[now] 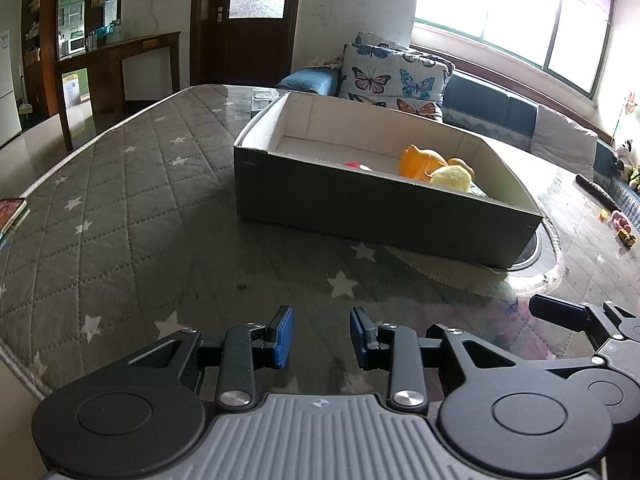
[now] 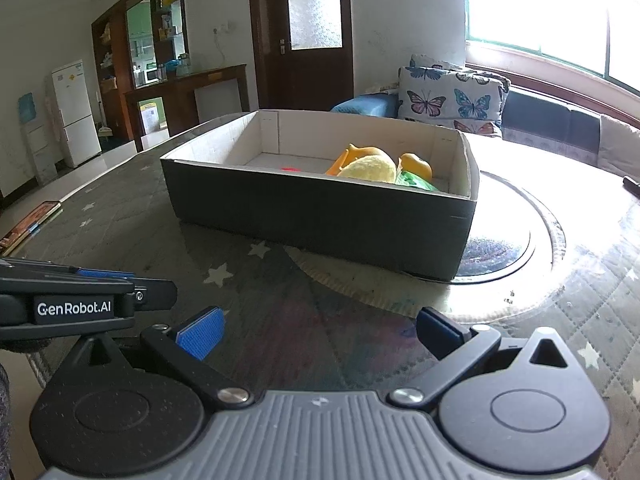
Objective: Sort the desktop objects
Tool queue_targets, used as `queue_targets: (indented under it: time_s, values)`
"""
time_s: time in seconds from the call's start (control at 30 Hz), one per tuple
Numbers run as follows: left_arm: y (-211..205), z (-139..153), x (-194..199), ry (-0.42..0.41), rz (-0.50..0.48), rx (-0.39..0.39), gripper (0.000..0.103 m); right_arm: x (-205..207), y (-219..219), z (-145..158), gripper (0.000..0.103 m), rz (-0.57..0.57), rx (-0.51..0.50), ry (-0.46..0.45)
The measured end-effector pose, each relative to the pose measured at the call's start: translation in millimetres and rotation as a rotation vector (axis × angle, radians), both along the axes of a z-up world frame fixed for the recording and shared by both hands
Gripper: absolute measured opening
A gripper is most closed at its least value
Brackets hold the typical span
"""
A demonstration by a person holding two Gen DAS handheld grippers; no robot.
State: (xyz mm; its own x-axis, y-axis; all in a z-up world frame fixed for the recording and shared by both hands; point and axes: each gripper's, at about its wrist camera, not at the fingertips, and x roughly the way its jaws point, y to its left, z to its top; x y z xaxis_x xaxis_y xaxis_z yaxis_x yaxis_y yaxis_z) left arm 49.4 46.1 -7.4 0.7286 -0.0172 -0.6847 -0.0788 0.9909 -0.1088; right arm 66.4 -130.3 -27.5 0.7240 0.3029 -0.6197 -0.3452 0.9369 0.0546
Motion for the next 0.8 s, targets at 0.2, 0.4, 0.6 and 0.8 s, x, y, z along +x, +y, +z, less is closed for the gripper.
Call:
queue_targets:
  time_s: [0.2,0.4,0.6,0.8]
  values:
    - [2,3,12,-0.002,0.000,0.016,0.033,13,2,2,0.103,-0.007,-0.003,0.006]
    - [3,5,25,-0.004,-0.006,0.038,0.033,25,4,3,0.103,-0.016,-0.005,0.013]
    - [5,6,36,-0.001,-0.010,0.055,0.033,35,5,2,0.103,-0.025,-0.010,0.020]
    - [4,6,47,0.001,-0.021,0.076,0.033,44,5,3,0.103,-0.036,-0.009,0.028]
